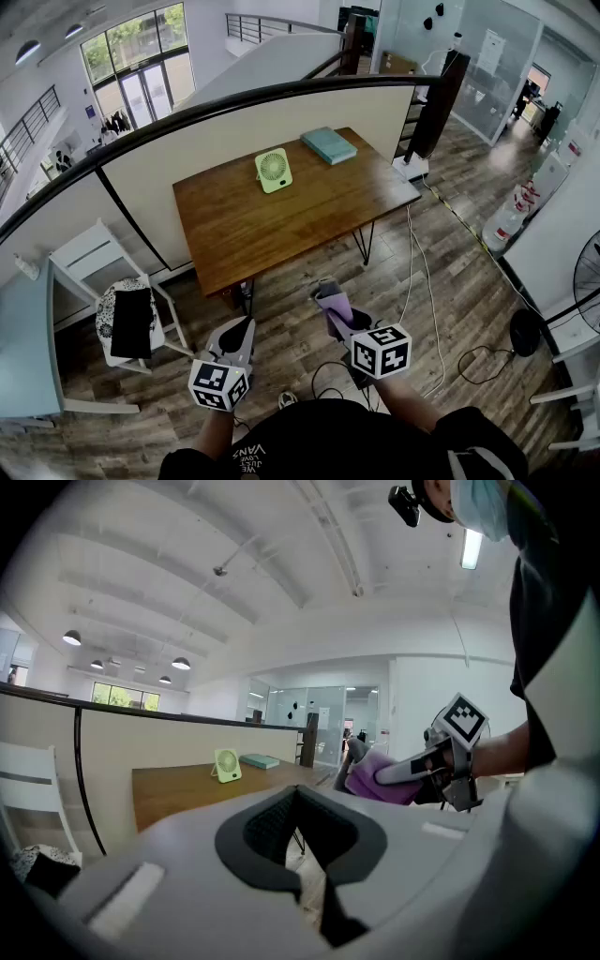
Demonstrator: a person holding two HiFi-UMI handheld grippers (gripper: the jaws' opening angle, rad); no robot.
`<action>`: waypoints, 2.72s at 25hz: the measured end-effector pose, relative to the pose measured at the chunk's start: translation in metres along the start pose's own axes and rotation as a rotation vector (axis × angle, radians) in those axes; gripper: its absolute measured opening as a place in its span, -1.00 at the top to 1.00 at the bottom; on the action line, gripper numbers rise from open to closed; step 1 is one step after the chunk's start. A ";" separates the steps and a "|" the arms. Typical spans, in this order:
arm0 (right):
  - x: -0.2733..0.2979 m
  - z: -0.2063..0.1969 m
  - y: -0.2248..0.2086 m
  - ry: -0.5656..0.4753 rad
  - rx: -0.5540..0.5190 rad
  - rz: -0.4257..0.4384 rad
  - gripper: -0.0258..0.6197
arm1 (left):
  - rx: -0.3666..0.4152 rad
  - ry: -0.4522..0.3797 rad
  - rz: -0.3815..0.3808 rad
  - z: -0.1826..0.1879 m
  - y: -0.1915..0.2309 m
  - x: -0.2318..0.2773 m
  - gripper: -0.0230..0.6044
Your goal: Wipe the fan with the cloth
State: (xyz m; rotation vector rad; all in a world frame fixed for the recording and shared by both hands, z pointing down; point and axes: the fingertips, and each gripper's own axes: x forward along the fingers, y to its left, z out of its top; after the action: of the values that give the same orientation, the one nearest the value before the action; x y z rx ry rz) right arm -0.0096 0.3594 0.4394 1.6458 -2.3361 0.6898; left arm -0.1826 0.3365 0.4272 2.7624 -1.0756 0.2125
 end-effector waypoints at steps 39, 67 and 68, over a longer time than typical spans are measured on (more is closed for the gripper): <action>0.147 0.080 -0.144 0.041 0.041 0.139 0.62 | -0.041 0.022 0.068 0.028 0.065 0.214 0.89; 0.300 0.137 -0.178 0.137 0.020 0.147 0.62 | -0.117 0.071 0.077 0.031 0.192 0.320 0.89; 0.307 0.139 -0.178 0.137 0.022 0.141 0.62 | -0.116 0.075 0.071 0.032 0.200 0.324 0.89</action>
State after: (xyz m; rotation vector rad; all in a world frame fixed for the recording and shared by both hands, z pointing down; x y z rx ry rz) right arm 0.0588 -0.0117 0.4924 1.4046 -2.3699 0.8308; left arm -0.0799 -0.0277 0.4799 2.5955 -1.1303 0.2518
